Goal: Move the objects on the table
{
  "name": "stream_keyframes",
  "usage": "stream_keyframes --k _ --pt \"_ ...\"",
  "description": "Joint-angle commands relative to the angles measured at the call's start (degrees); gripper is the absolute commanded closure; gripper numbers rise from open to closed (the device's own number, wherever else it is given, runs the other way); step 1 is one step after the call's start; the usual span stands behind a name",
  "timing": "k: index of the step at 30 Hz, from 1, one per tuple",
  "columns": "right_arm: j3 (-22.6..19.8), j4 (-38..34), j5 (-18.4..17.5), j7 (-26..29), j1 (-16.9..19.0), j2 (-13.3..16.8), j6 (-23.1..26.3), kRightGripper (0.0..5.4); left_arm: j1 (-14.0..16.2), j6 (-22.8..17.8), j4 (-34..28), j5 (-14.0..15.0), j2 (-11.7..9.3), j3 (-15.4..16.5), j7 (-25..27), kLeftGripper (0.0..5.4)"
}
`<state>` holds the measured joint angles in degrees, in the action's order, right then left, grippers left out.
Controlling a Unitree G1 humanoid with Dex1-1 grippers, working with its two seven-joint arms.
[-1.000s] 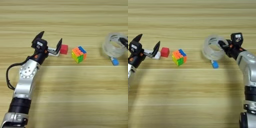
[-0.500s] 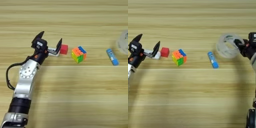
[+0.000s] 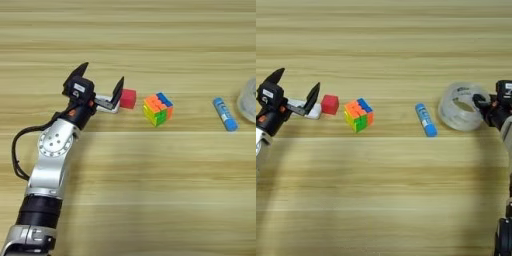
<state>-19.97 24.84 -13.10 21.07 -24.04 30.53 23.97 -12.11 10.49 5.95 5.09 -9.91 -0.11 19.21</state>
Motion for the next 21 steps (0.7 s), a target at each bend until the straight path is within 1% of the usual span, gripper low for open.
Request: stream_keyframes --k 1,8,15,17,21 --pt "1.22 2.05 0.72 -0.20 -1.21 -0.45 -2.86 3.88 -0.08 -0.11 0.26 0.36 -0.38 0.22 0.25 0.00" --pt "2.49 7.35 1.42 -0.55 -1.96 -1.06 -5.31 3.88 -0.15 -0.15 0.33 0.37 -0.45 0.25 0.31 0.00" --pt "2.64 8.45 1.01 -0.15 -2.31 -1.12 -5.72 3.88 -0.14 -0.24 0.30 0.47 -0.52 0.30 0.45 0.00" --pt "2.57 8.40 0.84 -0.17 -2.35 -1.22 -5.65 3.51 -0.14 -0.32 0.29 0.41 -0.52 0.24 0.45 0.00" --pt "2.09 7.21 0.40 -0.77 -2.31 -1.42 -5.96 3.18 -0.15 -0.37 0.43 0.36 -0.53 0.20 0.46 0.00"
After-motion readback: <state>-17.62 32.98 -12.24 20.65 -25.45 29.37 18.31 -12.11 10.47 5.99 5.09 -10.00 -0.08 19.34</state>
